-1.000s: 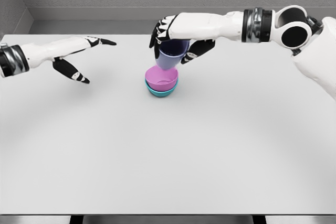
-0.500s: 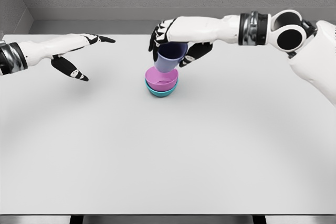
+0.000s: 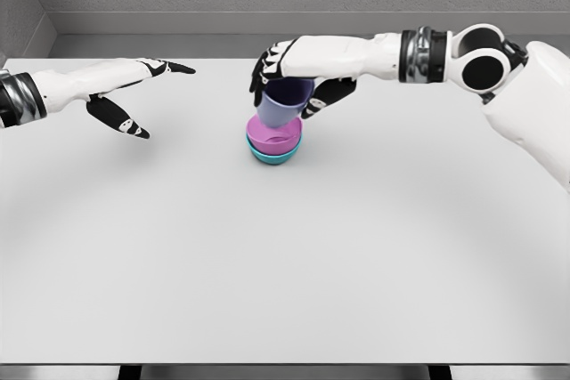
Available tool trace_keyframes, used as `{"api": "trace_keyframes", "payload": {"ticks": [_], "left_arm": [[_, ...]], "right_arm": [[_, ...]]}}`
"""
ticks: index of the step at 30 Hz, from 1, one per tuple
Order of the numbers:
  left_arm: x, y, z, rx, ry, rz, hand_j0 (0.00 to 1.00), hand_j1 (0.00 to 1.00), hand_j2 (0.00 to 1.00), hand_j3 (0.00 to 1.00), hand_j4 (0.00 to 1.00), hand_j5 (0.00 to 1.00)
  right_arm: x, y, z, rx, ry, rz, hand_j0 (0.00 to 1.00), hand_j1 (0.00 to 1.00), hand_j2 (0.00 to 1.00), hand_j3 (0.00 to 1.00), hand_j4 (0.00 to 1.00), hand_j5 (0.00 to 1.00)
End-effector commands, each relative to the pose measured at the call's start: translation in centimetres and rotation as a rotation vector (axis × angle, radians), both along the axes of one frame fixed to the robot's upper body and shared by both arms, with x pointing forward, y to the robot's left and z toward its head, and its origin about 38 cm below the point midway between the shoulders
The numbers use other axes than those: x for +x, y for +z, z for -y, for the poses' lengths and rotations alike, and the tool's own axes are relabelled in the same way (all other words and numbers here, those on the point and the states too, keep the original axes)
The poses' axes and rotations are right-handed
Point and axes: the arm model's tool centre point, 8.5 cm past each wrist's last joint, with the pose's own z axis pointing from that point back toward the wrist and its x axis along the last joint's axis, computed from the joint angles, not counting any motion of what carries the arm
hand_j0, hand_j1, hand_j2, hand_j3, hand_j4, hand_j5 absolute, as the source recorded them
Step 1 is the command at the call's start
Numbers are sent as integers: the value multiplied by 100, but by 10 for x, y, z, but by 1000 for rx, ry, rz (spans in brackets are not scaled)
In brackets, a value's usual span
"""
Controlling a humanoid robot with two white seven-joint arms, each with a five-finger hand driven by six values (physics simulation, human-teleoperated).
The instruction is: Stacking bowl and cup with both arms
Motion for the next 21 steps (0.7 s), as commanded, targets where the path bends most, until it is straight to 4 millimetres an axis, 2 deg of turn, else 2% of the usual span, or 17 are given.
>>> {"api": "trace_keyframes", "payload": {"ticks": [1, 3, 6, 8, 11, 12, 21], "left_arm": [[1, 1, 1, -6, 2, 1, 100, 100, 100, 100, 100, 100], [1, 1, 1, -7, 2, 2, 100, 100, 100, 100, 100, 100], [1, 1, 0, -7, 3, 2, 100, 100, 100, 100, 100, 100], [1, 1, 0, -7, 3, 2, 100, 100, 100, 100, 100, 100], [1, 1, 0, -7, 3, 2, 100, 100, 100, 100, 100, 100], [0, -1, 0, -6, 3, -4, 100, 100, 100, 100, 100, 100], [0, -2, 0, -6, 3, -5, 100, 100, 100, 100, 100, 100]], "right_arm": [[3, -2, -1, 6, -9, -10, 65, 65, 65, 65, 65, 65], [3, -3, -4, 4, -4, -15, 71, 71, 71, 71, 71, 71], [3, -4, -3, 4, -6, -16, 73, 73, 73, 73, 73, 73], [2, -5, -3, 1, -7, -16, 81, 81, 81, 81, 81, 81], [3, -8, -3, -17, -9, -7, 98, 98, 98, 98, 98, 98], [3, -9, -3, -20, -10, -8, 100, 100, 100, 100, 100, 100], [2, -14, 6, -27, -24, -16, 100, 100, 100, 100, 100, 100]]}}
